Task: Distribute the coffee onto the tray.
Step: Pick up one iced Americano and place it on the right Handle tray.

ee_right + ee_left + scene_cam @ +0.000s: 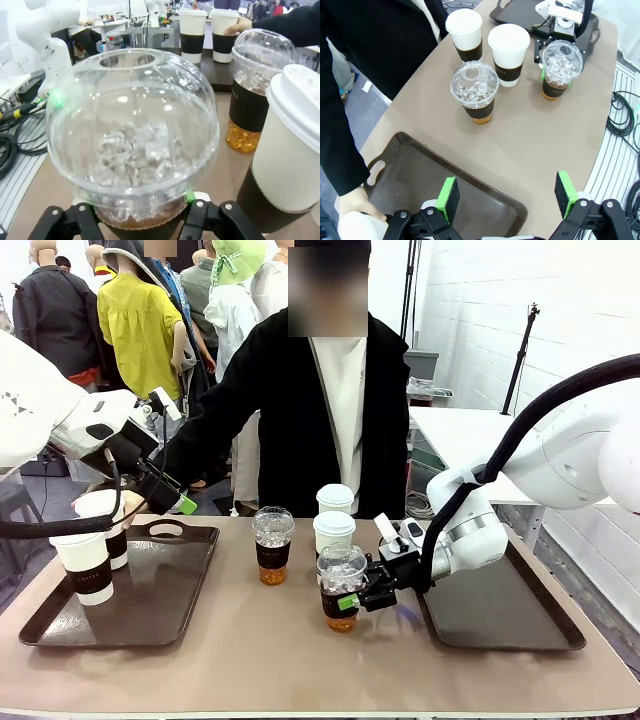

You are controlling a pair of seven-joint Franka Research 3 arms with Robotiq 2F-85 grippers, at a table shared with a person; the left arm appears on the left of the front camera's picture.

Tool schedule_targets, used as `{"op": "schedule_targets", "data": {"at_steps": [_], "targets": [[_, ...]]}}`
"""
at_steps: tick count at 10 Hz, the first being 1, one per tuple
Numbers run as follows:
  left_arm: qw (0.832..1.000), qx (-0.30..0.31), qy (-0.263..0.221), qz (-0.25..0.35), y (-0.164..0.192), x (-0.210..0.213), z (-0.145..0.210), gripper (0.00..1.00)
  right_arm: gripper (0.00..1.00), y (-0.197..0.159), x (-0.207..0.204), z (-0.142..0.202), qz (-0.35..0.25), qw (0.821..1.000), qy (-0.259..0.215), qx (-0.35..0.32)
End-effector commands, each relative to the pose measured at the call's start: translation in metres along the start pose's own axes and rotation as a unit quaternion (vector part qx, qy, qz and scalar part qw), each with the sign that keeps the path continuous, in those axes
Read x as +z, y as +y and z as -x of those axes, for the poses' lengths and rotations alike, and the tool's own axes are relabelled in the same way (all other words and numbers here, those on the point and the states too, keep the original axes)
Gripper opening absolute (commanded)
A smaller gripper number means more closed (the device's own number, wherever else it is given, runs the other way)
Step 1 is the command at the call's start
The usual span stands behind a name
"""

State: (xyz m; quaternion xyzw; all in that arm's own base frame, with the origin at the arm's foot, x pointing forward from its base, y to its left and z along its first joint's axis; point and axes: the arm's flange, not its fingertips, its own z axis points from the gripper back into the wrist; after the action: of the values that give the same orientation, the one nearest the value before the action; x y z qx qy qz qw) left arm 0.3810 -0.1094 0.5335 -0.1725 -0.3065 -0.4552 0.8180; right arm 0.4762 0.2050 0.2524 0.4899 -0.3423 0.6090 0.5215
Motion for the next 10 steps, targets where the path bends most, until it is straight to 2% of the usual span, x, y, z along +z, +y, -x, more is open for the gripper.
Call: {"op": "schedule_targets", "data": {"at_steps": [1, 5, 7, 10], "targets": [[1.0, -0.001, -0.005, 0.008, 0.002, 0.0, 0.001, 1.0, 0.62, -0.005, 0.002, 0.001, -0.01, 1.0, -0.021, 0.004], [1.0, -0.001, -0.005, 0.008, 0.002, 0.0, 0.001, 1.0, 0.62, 0.008, 0.019, -0.01, 0.002, 0.999, -0.033, 0.01], [1.0, -0.001, -0.005, 0.008, 0.002, 0.0, 0.001, 1.0, 0.62, 0.024, 0.057, -0.022, 0.043, 0.998, -0.033, 0.013], [1.0, -0.001, -0.005, 0.008, 0.002, 0.0, 0.001, 1.0, 0.62, 0.052, 0.128, -0.022, 0.121, 0.992, -0.045, -0.005]]}}
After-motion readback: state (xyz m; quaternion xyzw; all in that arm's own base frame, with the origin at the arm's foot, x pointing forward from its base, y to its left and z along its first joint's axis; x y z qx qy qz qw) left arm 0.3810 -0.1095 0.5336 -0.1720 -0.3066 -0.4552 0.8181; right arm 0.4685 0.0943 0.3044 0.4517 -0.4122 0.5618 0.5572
